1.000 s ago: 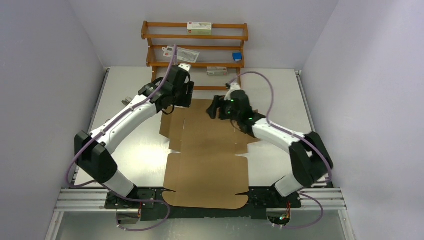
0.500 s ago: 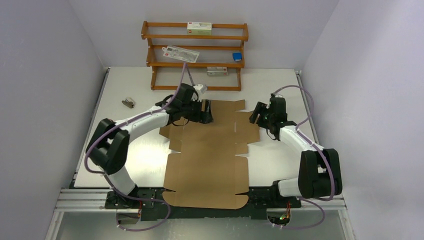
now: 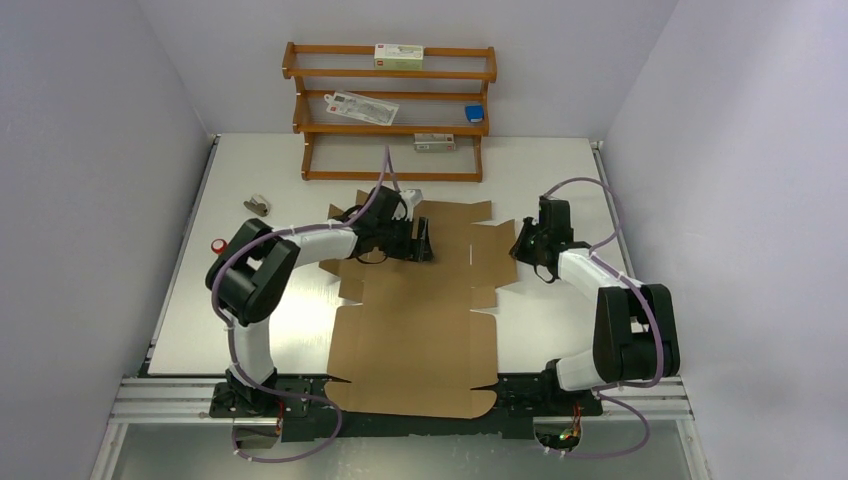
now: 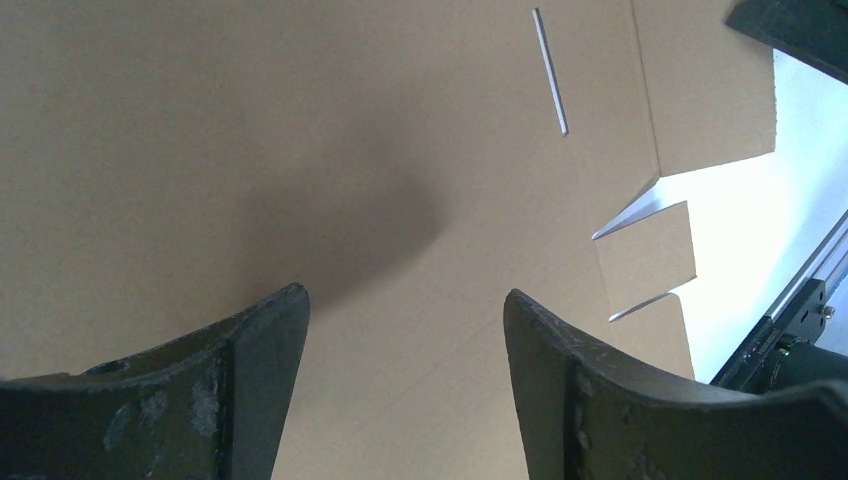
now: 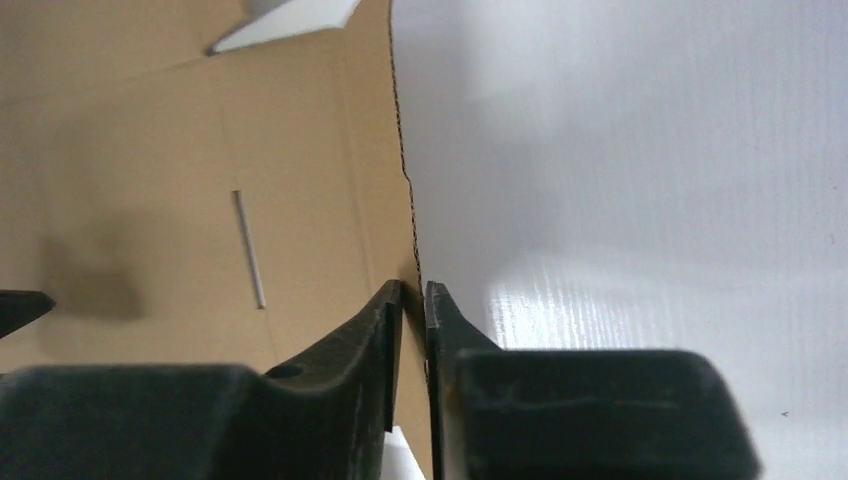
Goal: Fold the paper box
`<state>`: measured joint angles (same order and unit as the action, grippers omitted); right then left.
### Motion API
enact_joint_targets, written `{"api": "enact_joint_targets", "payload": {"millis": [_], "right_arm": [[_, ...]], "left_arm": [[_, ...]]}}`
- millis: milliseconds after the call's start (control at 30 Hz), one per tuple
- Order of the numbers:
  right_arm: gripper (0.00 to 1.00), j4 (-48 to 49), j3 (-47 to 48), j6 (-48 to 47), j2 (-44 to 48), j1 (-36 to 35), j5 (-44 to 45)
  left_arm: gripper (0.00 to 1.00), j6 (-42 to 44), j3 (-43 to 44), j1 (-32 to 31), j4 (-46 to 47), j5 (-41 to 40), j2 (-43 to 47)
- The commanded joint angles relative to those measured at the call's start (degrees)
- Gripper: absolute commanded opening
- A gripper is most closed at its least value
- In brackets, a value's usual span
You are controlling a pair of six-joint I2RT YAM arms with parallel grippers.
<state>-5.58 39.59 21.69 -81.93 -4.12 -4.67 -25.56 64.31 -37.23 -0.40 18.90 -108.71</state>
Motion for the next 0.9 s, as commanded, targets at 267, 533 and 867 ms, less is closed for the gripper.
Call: {"api": "enact_joint_targets", "payload": {"millis": [267, 533, 867], "right_arm": [[0.0, -10.3, 8.2, -4.7, 2.5, -6.2, 9.1], [0.0, -17.5, 14.2, -6.7, 1.9, -15.4, 19.6], [0.0, -26.4, 24.0, -6.4, -9.0, -30.7, 35.9]], "left_arm": [[0.73, -1.4, -1.4, -0.7, 4.1, 0.4, -4.0], [0.72, -1.7, -1.9, -0.8, 4.2, 0.1, -4.8], [0.72, -3.7, -3.7, -0.9, 7.1, 0.8, -5.2]]}}
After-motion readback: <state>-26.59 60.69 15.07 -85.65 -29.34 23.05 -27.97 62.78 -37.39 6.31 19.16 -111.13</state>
